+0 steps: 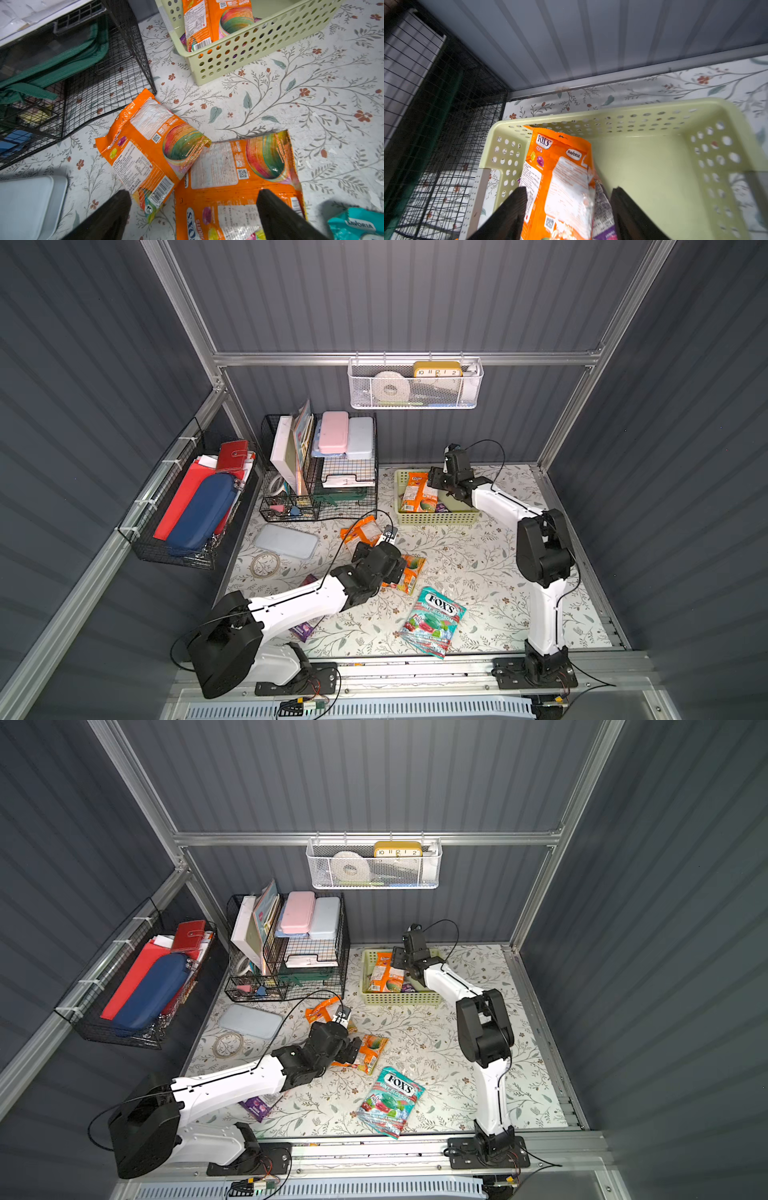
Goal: Put the candies in the basket
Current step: Place the candy in the basket, then pick up the candy at the center of the board.
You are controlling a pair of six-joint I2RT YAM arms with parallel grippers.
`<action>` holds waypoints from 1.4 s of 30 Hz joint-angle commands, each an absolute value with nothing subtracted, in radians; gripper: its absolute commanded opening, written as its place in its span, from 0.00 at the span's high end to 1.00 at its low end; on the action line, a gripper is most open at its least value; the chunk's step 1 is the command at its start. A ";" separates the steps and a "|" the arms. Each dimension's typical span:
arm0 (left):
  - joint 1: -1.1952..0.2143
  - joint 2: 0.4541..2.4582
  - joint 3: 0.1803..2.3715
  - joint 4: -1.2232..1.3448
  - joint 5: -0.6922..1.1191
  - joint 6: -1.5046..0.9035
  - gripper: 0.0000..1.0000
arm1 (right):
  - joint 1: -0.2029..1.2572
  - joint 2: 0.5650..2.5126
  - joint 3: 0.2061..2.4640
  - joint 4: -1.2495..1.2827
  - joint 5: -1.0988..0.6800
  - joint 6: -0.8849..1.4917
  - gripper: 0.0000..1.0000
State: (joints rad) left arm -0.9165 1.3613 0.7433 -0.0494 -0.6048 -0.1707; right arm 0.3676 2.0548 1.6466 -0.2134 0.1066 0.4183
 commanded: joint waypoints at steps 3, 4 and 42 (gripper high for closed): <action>-0.918 1.363 0.758 -0.080 -0.709 -0.220 0.01 | 0.411 1.924 1.530 -0.282 0.144 0.380 0.25; -0.917 1.362 0.754 -0.081 -0.731 -0.238 0.01 | 0.421 1.899 1.507 -0.295 0.137 0.380 0.25; -0.788 1.609 0.794 -0.072 -0.298 -0.543 0.69 | 0.623 1.816 0.920 -0.112 -0.146 0.851 0.55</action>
